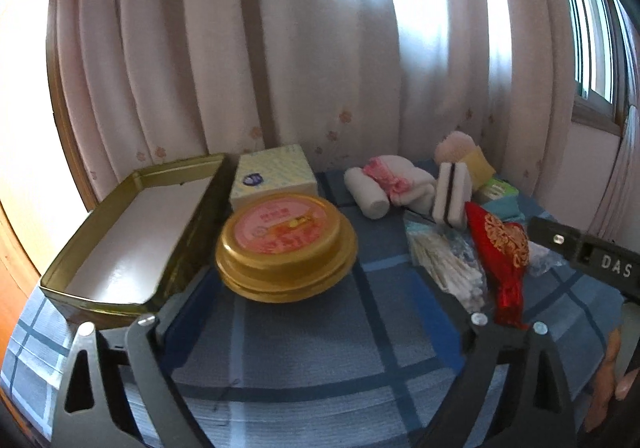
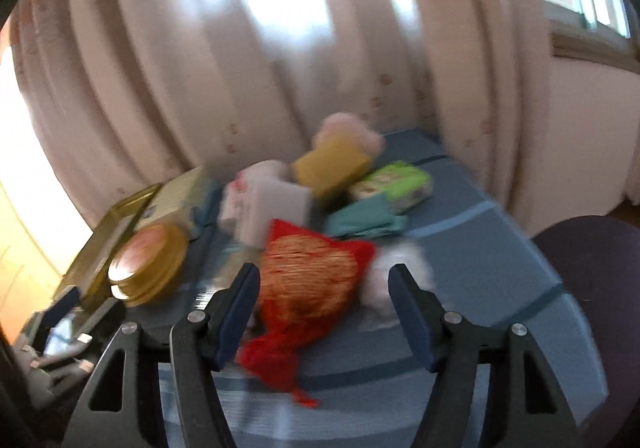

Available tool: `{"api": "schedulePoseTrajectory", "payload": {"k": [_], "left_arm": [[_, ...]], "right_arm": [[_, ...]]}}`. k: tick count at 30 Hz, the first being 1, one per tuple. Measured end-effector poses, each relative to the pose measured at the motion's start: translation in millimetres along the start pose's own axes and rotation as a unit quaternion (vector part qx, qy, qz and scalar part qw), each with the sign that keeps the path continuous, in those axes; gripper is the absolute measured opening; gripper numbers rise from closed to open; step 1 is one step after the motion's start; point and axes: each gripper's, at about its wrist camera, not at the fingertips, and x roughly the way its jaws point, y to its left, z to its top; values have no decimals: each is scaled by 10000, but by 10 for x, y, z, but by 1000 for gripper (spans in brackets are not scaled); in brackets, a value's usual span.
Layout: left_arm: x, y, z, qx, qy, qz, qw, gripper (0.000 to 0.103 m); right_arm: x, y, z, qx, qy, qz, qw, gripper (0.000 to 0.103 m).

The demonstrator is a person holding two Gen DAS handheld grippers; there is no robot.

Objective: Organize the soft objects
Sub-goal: 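Grasp the red embroidered pouch with the right tool, then grasp the cotton swab bag with the left tool while the right tool holds the pouch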

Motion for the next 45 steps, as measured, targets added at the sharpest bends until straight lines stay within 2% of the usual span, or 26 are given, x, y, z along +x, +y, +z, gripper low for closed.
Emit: {"api": "schedulePoseTrajectory", "payload": {"k": [2,4,6,7,12,14,18,22,25,28,32,35,36,38,40,45], "left_arm": [[14,-55,-9,45,65,-29,10000,92],[5,-101,-18,164,91,-47,9998,92],[-24,-112,-19,268,60,-31,9996,92],[-44,-107,-13,303,32,-34,9995,92],[-69,-91,41,245,14,-164,9996,92],[-56,-123,60,219,37,-243,9995,92],[-44,-260,89,308,68,-437,9985,92],[-20,-474,145,458,125,-768,9959,92],[84,-652,200,480,285,-968,9937,78],[266,-822,214,608,673,-1006,9908,75],[561,-982,172,572,1234,-885,9867,66],[716,-1036,128,606,1481,-689,9847,64],[742,-1040,113,635,1514,-625,9845,63],[785,-1034,78,614,1591,-548,9838,52],[782,-995,60,512,1589,-605,9841,36],[766,-879,55,236,1542,-833,9842,29]], "right_arm": [[156,82,25,26,252,136,9996,69],[344,144,38,-49,568,30,9984,63],[477,151,35,-66,828,-19,9965,47],[536,131,30,-21,927,-3,9957,42],[554,42,10,-63,921,143,9956,21],[430,-18,6,53,730,418,9964,18],[46,-124,14,169,61,649,9977,18],[-336,-239,4,170,-672,244,9973,18],[-505,-293,-46,98,-1050,-73,9944,18],[-627,-340,-83,79,-1240,-200,9920,18],[-664,-394,-111,103,-1271,-233,9916,18],[-647,-431,-124,189,-1212,-208,9922,18],[-667,-460,-136,223,-1183,-190,9925,18],[-632,-472,-138,283,-1125,-175,9931,18],[-613,-480,-160,308,-1076,-190,9935,18],[-570,-469,-206,333,-957,-269,9945,18]]}}
